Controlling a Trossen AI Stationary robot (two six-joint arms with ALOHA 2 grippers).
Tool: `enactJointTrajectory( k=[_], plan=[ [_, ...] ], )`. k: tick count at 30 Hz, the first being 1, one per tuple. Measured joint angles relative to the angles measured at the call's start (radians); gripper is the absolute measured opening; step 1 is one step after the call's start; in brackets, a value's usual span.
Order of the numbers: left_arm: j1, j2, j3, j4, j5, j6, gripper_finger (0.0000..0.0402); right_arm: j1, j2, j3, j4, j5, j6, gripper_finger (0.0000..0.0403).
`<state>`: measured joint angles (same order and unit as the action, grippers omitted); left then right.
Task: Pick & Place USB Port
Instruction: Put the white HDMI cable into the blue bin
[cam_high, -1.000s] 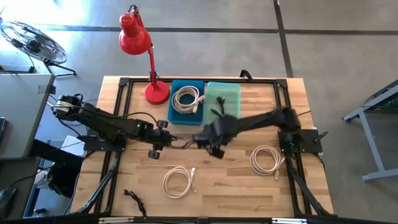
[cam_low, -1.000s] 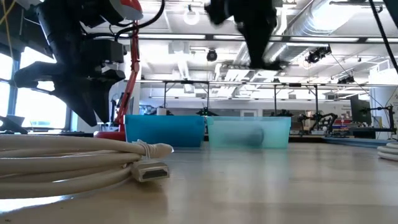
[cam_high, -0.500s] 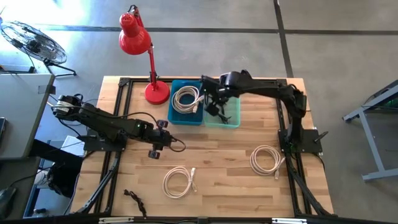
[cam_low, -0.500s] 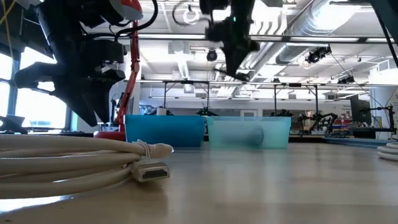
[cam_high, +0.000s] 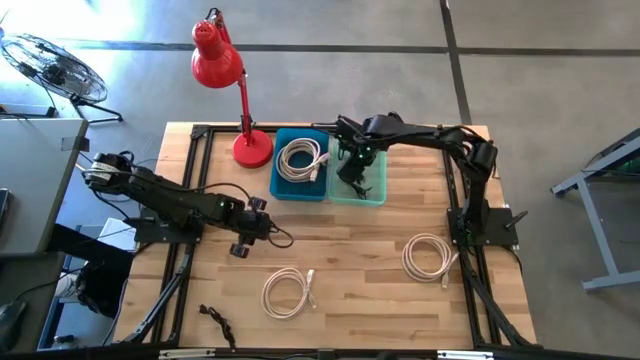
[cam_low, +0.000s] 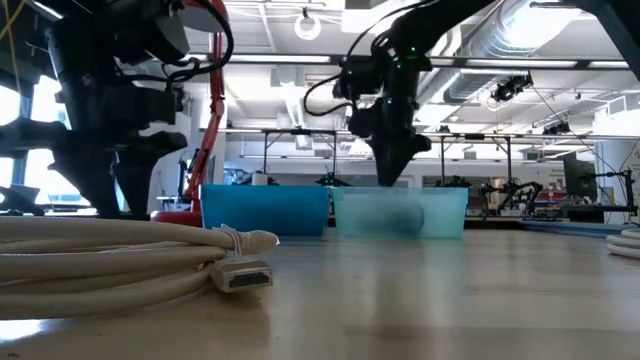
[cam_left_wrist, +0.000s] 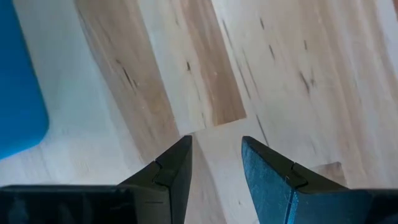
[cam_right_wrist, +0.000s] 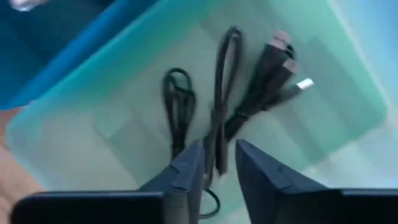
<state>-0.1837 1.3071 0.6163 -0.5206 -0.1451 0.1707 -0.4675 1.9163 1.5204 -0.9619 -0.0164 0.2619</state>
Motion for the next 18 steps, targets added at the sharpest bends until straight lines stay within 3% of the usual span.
enactJointTrajectory(
  k=[8, 13, 18],
  plan=[
    [0.0, 0.0, -0.002, 0.003, 0.0, -0.02, 0.0136, 0.015, -0.01, 0.104, -0.021, -0.019, -0.031, 0.013],
    [0.0, 0.0, -0.002, 0.01, 0.002, -0.022, 0.0136, 0.053, -0.06, 0.232, -0.19, -0.014, -0.036, 0.0133],
    [0.0, 0.0, -0.002, 0.054, 0.0, -0.015, 0.0136, 0.143, -0.15, 0.32, -0.387, 0.075, 0.028, 0.0133]
  ],
)
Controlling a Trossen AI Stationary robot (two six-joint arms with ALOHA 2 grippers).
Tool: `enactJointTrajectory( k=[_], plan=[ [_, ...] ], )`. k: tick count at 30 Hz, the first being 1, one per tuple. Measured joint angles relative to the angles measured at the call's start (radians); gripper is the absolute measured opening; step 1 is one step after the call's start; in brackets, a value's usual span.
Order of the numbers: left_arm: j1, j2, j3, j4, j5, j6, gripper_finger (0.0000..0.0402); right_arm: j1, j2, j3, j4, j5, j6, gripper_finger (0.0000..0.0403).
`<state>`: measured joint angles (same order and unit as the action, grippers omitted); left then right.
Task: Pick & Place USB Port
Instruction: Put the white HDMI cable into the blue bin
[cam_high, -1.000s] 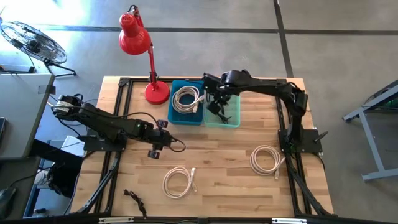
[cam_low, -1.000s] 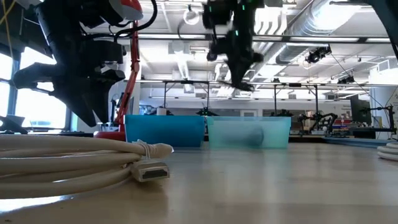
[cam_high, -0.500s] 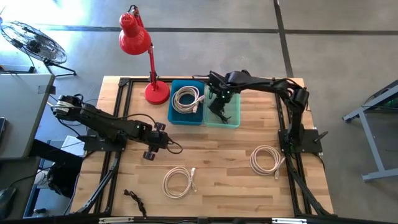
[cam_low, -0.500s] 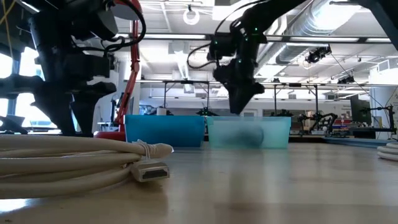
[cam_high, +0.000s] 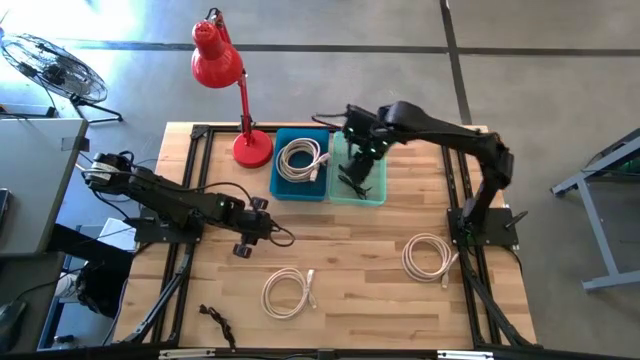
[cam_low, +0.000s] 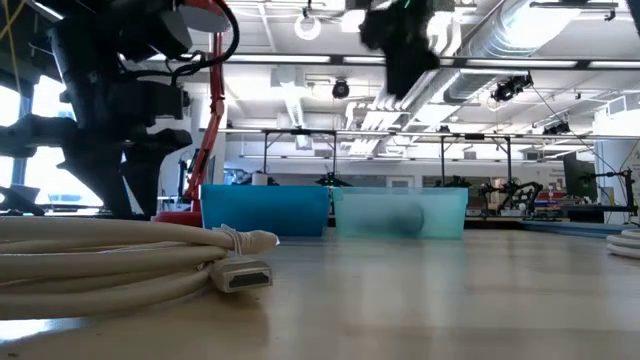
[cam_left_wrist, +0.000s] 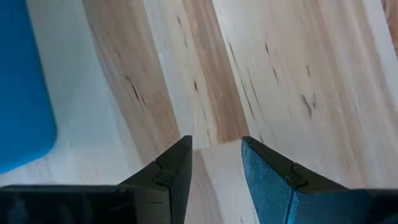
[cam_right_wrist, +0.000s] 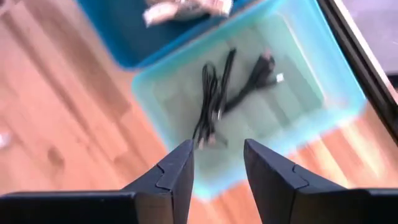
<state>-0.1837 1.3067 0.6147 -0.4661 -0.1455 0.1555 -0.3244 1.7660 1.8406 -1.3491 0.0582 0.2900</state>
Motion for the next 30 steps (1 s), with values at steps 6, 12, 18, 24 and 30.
enactJointTrajectory(
  k=[6, 12, 18, 24, 30],
  plan=[
    [0.0, 0.0, 0.0, 0.041, -0.003, 0.038, 0.0136, 0.195, -0.131, -0.009, -0.152, 0.077, 0.187, 0.0133],
    [0.0, 0.0, 0.0, 0.057, -0.003, 0.049, 0.0136, 0.404, -0.28, -0.203, -0.092, 0.092, 0.255, 0.0133],
    [0.0, 0.0, 0.0, 0.06, -0.004, 0.049, 0.0136, 0.479, -0.375, -0.393, -0.021, 0.066, 0.456, 0.0146],
    [0.0, 0.0, 0.0, 0.075, -0.007, 0.074, 0.0136, 0.514, -0.394, -0.504, 0.029, 0.006, 0.514, 0.0197],
    [0.0, 0.0, 0.0, 0.075, 0.002, 0.029, 0.0136, 0.547, -0.392, -0.62, 0.053, -0.105, 0.603, 0.0233]
  ],
)
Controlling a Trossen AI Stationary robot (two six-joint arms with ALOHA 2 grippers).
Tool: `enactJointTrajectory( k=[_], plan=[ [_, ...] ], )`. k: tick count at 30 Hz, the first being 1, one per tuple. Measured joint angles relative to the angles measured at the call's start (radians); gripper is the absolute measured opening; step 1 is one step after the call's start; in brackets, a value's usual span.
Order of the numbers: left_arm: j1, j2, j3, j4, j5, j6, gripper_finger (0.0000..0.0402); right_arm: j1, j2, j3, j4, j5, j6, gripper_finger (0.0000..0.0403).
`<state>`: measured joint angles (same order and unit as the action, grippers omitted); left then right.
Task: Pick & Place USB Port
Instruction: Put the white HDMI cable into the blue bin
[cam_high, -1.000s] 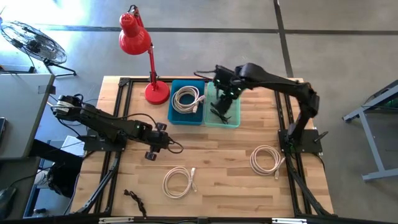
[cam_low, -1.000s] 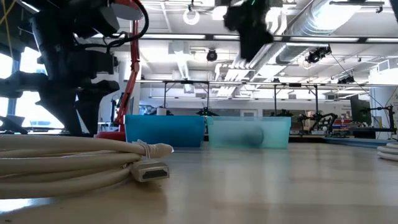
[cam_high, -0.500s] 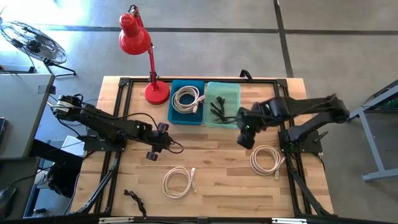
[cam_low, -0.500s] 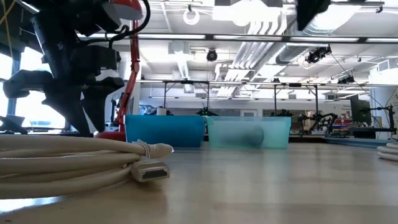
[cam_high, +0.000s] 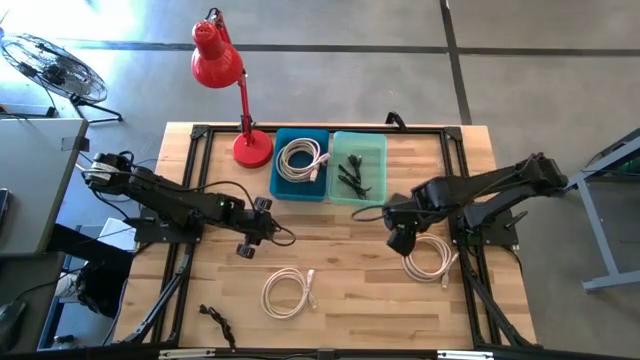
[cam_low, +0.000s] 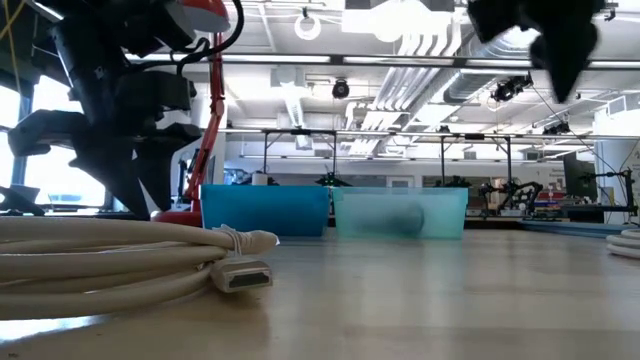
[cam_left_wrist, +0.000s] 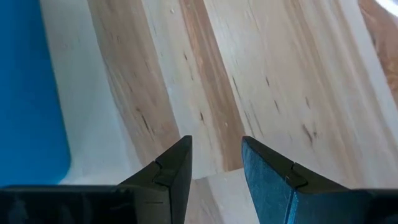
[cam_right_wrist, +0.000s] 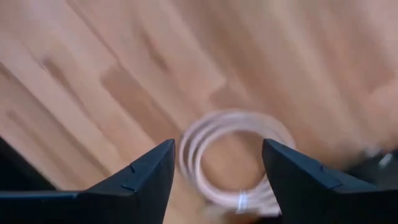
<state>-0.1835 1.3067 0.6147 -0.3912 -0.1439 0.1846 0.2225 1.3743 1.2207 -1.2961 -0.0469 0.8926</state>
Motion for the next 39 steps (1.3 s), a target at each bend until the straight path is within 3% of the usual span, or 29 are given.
enactJointTrajectory(
  k=[7, 13, 20, 31, 35, 39],
  plan=[
    [0.0, 0.0, 0.0, 0.0, 0.005, -0.03, 0.0136, 0.089, 0.0, -0.169, 0.056, -0.148, 0.194, 0.0237],
    [0.0, 0.0, 0.0, 0.0, 0.006, -0.033, 0.0136, 0.182, 0.0, -0.33, 0.34, -0.201, 0.319, 0.0237],
    [0.0, 0.0, 0.0, 0.007, 0.005, -0.037, 0.0136, 0.244, 0.0, -0.5, 0.528, -0.181, 0.493, 0.0236],
    [0.0, 0.0, 0.0, 0.056, -0.001, -0.037, 0.0136, 0.275, -0.012, -0.718, 0.785, -0.168, 0.556, 0.023],
    [0.0, 0.0, -0.001, 0.116, 0.005, -0.037, 0.0136, 0.278, -0.01, -0.715, 0.74, -0.15, 0.568, 0.017],
    [0.0, 0.0, -0.001, 0.303, 0.089, -0.006, 0.0136, 0.279, -0.007, -0.708, 0.716, -0.13, 0.499, 0.0048]
  ],
)
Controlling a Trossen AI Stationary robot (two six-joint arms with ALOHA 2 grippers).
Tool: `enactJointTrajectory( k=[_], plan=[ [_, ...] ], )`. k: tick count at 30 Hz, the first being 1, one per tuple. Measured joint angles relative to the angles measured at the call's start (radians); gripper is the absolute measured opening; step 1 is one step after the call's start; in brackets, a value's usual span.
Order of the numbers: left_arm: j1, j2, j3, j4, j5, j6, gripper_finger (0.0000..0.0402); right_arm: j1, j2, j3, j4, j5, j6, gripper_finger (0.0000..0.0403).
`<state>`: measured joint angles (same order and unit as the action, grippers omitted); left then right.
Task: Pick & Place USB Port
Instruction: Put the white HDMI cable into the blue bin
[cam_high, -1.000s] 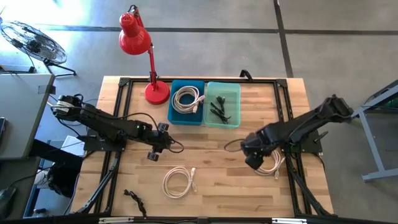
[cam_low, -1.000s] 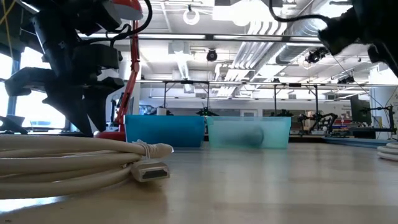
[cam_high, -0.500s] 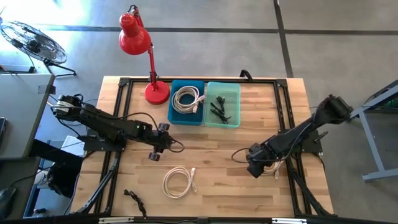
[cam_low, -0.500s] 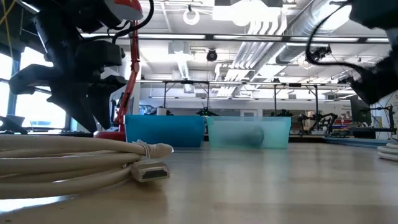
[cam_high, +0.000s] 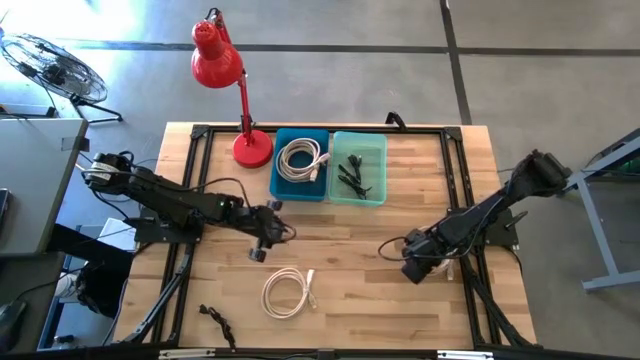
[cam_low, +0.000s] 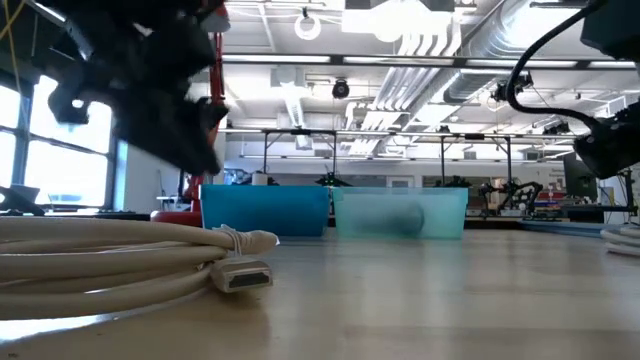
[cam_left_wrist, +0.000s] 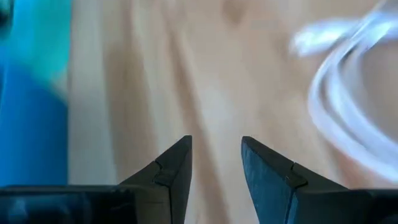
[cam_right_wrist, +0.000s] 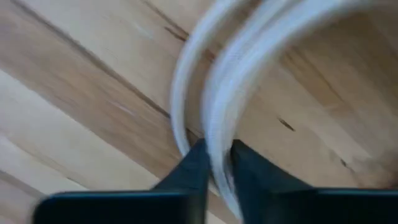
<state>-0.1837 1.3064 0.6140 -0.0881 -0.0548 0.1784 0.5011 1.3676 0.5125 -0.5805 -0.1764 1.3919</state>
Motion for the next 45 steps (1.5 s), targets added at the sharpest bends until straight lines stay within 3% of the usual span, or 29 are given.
enactJointTrajectory(
  k=[2, 6, 13, 18, 24, 28, 36, 45],
  plan=[
    [0.0, 0.0, 0.0, 0.097, 0.067, 0.04, 0.0136, 0.0, 0.003, 0.006, 0.002, 0.022, -0.03, 0.0026],
    [0.0, 0.0, 0.0, 0.293, 0.159, 0.112, 0.0136, -0.001, 0.004, 0.008, 0.012, 0.046, -0.031, 0.0028],
    [0.0, 0.0, 0.0, 0.534, 0.176, 0.158, 0.0136, 0.0, 0.006, 0.033, 0.016, 0.122, -0.08, 0.0028],
    [0.0, 0.0, 0.0, 0.584, 0.176, 0.255, 0.0136, -0.007, 0.014, 0.137, 0.048, 0.323, -0.198, 0.0028],
    [0.0, 0.0, 0.0, 0.58, 0.172, 0.488, 0.0136, -0.002, 0.01, 0.34, 0.142, 0.4, -0.45, 0.0028],
    [0.0, 0.0, 0.0, 0.58, 0.118, 0.606, 0.0136, 0.003, 0.01, 0.467, 0.156, 0.456, -0.61, 0.0028],
    [0.0, 0.0, 0.0, 0.592, 0.084, 0.673, 0.0136, 0.003, 0.008, 0.605, 0.201, 0.484, -0.827, 0.0028],
    [0.0, 0.0, 0.001, 0.776, 0.054, 0.732, 0.0136, -0.038, 0.012, 0.617, 0.258, 0.45, -0.908, 0.0028]
  ],
)
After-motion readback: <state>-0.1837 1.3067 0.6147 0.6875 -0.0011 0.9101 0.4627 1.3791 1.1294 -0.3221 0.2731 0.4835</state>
